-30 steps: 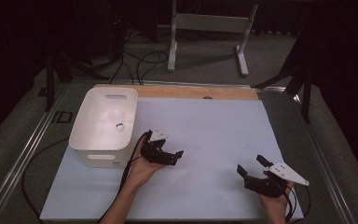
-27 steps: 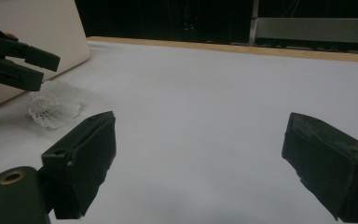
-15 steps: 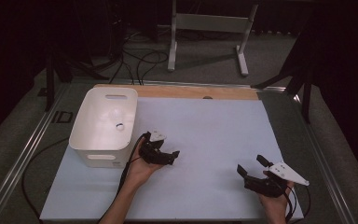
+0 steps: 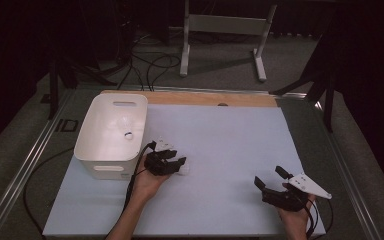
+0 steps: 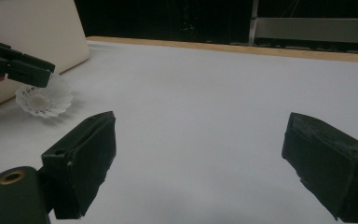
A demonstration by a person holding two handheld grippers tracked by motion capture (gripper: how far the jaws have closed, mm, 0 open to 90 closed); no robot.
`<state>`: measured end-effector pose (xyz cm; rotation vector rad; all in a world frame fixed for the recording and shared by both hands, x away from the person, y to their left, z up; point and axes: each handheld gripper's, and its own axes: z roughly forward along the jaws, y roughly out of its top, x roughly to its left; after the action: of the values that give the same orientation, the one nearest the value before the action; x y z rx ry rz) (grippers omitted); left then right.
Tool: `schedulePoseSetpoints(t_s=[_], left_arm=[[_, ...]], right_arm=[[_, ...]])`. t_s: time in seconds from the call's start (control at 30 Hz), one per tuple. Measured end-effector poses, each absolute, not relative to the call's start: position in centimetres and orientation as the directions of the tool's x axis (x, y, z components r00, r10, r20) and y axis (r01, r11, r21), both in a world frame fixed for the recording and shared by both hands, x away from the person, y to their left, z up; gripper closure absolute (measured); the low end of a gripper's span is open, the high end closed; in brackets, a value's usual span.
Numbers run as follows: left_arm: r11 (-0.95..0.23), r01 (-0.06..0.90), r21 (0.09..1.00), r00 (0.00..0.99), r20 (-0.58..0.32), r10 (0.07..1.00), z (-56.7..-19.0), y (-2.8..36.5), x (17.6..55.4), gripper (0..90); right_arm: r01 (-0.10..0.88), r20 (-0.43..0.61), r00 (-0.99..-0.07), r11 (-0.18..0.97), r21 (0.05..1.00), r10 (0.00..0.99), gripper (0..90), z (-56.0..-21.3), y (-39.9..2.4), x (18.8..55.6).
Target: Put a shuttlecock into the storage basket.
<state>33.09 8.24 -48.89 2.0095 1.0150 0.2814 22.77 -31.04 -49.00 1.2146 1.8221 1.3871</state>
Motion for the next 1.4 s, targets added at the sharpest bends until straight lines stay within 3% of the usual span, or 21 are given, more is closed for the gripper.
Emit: schedulePoseSetpoints(t_s=[0.23,0.53,1.4], left_arm=[[-0.302,0.556,0.775,0.641,-0.167,0.749,-48.7,8.4,33.0,75.8],[-0.299,0.556,0.776,0.641,-0.171,0.748,-48.6,8.5,33.0,87.1],[-0.250,0.520,0.816,0.669,-0.207,0.714,-47.3,8.5,32.9,90.0]], right_arm=[[0.330,0.099,-0.448,0.062,0.942,0.889,9.9,-49.0,-31.0,22.8],[0.330,0.099,-0.447,0.062,0.942,0.889,9.9,-49.0,-31.0,22.8],[0.332,0.095,-0.448,0.067,0.941,0.889,9.9,-49.0,-30.9,22.8]])
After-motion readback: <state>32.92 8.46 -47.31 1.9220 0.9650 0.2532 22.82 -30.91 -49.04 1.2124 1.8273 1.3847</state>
